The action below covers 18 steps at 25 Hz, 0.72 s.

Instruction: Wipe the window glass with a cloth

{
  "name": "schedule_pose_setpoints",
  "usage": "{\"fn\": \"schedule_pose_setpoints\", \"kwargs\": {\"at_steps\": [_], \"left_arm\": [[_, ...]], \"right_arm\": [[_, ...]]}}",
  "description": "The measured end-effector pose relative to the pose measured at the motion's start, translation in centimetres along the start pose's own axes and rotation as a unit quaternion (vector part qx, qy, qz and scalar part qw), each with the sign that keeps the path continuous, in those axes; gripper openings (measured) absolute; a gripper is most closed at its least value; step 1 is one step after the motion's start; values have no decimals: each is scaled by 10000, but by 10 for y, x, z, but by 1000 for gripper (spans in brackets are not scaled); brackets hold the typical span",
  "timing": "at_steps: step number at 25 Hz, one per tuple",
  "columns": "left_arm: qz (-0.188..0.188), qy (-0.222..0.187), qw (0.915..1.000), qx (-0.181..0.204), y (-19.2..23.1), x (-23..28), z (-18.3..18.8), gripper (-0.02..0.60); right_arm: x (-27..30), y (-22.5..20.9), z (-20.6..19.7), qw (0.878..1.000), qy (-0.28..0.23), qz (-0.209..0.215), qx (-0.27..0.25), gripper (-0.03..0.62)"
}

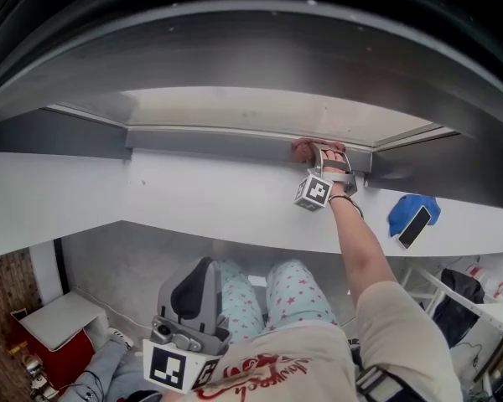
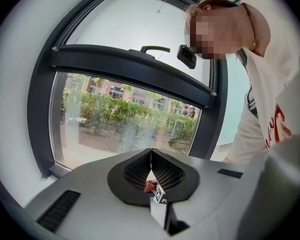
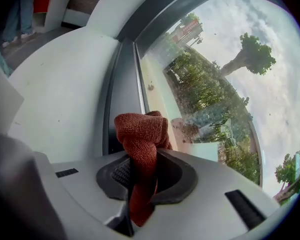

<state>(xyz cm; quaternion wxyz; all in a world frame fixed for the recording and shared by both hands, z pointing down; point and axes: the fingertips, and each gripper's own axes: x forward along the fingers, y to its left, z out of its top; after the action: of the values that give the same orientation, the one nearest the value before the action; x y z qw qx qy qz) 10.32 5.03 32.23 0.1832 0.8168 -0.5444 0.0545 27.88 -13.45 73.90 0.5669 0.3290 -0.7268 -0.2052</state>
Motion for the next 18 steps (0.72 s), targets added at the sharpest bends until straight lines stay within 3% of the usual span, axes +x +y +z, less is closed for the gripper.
{"fn": "schedule_pose_setpoints", "kwargs": {"at_steps": [3, 8, 14, 18], "left_arm": [[-157, -120, 9998, -11, -9, 0, 12, 21], [-582, -515, 9968, 164, -28, -2, 49, 21], [-1047, -805, 9907, 314, -35, -20, 89, 21], [-1470, -944, 9837, 421, -32, -33, 108, 21]], "right_arm": [[-25, -21, 10, 9997, -114, -220, 55, 78], [-124, -108, 53, 9865, -871, -1314, 437, 78], [-268, -228, 127, 9432, -1655, -2848, 442, 78], [-310, -285, 161, 9149, -1639, -3684, 164, 78]]}}
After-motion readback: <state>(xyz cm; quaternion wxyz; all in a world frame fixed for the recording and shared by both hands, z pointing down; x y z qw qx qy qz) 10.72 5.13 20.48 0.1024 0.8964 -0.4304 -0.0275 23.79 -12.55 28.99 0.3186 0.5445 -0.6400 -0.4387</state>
